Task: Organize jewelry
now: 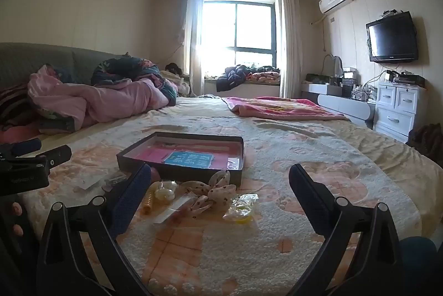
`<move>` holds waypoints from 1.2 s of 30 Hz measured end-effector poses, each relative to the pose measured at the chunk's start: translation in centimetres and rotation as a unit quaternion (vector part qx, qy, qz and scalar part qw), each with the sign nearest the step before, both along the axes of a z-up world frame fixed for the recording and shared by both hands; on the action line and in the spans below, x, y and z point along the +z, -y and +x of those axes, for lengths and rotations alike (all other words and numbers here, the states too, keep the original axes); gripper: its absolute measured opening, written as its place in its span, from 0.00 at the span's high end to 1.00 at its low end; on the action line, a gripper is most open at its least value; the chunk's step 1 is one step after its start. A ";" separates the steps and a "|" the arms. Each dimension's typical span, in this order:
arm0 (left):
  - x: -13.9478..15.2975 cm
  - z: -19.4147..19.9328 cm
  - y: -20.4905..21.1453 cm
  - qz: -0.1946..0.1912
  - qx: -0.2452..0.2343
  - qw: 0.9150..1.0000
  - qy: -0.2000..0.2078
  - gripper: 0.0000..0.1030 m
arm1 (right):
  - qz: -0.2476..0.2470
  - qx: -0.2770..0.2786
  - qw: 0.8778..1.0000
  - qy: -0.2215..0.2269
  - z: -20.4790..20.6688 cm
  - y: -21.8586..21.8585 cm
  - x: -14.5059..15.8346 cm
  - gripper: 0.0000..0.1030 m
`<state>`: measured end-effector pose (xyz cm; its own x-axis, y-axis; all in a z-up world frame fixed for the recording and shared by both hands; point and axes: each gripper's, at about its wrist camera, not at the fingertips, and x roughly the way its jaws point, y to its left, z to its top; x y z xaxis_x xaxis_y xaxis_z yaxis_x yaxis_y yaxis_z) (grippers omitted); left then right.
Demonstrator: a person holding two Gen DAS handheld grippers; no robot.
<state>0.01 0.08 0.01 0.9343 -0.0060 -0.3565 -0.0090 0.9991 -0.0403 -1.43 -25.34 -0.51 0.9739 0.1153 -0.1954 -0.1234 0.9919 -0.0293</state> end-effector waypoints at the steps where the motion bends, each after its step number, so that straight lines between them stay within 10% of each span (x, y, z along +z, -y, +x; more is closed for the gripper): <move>1: 0.0 0.0 0.0 0.002 0.000 1.000 -0.001 0.10 | -0.002 0.001 1.000 -0.001 0.0 0.0 0.0 0.06; 36: 0.3 -0.1 -0.1 0.001 -0.001 1.000 0.006 0.10 | 0.000 0.004 1.000 -0.011 0.5 -0.3 -0.2 0.06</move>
